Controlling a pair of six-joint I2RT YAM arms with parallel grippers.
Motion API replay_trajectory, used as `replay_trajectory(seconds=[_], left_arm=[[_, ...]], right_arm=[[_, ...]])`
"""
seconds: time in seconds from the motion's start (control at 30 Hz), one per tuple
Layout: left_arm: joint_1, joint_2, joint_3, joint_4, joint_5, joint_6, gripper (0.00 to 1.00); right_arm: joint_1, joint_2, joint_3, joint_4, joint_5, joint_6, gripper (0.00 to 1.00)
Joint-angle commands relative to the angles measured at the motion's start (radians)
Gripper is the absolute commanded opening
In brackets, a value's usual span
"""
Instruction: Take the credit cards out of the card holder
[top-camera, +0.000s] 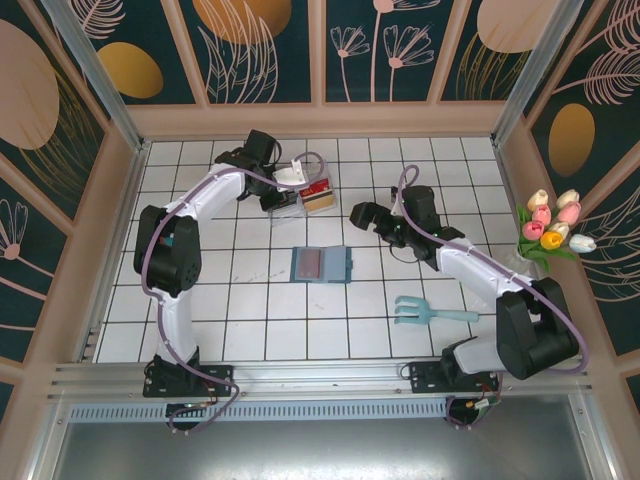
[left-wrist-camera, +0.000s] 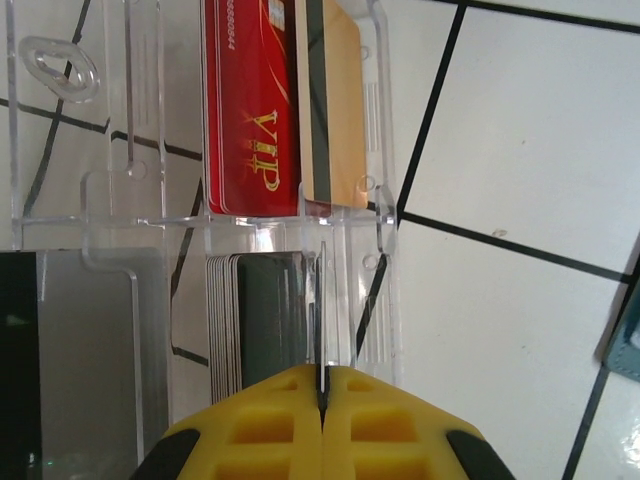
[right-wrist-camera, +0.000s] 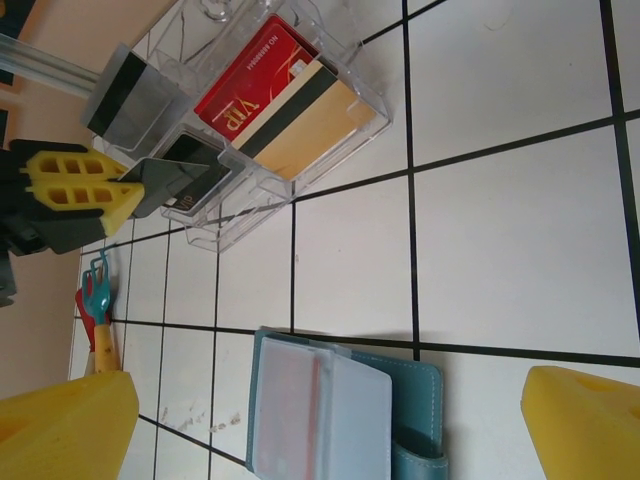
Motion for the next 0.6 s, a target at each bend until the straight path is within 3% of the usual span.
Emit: replay_trajectory(seconds=[0.0,0.37,0.57], left_arm=[[0.009,0.021,0.028,0.016,-0.007,0.045,0.00],[0.012,0.036,0.012,0.090,-0.031,0.028,0.00],[0.015,0.041,-0.009,0.092,-0.041,0.030,0.05]], right_arm=[[-0.008,-0.028,0.020,-0.001,0.022,-0.006,0.99],[-0.009,-0.039,0.018,-0.022,0.046,0.001,0.99],[-0.009,-0.037,0.019,-0.022,0.050,-0.002,0.99]])
